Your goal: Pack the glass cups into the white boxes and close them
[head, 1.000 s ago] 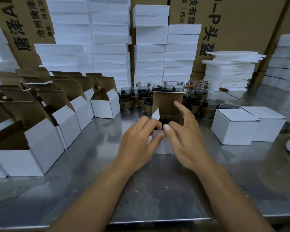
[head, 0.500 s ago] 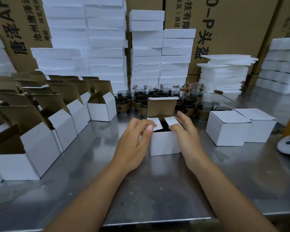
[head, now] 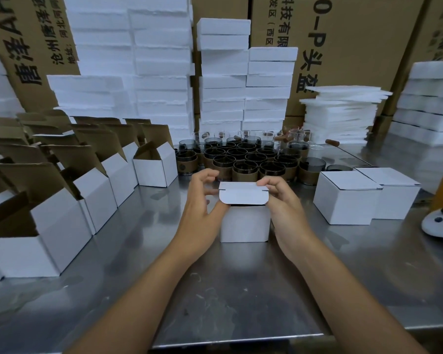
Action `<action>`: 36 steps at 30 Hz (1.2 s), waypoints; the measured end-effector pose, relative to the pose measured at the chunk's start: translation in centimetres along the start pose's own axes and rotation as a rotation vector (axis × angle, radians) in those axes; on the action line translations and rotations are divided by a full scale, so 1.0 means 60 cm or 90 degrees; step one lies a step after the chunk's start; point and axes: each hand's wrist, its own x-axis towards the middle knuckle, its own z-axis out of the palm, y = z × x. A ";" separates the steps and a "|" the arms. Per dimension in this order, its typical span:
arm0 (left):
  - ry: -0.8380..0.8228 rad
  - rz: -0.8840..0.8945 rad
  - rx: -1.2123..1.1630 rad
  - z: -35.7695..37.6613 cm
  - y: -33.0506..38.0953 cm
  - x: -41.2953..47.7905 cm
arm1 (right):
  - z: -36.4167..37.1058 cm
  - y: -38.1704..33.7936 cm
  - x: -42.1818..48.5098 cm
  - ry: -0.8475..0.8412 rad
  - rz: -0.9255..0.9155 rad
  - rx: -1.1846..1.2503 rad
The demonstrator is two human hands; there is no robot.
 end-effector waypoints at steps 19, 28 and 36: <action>-0.044 -0.049 -0.050 -0.005 0.013 -0.004 | 0.008 0.011 -0.011 -0.024 -0.127 -0.134; -0.042 -0.059 -0.060 -0.008 0.014 -0.002 | 0.006 0.013 -0.010 -0.017 -0.140 -0.094; -0.054 -0.113 -0.141 -0.009 0.005 0.005 | 0.008 0.026 -0.008 -0.037 -0.072 -0.118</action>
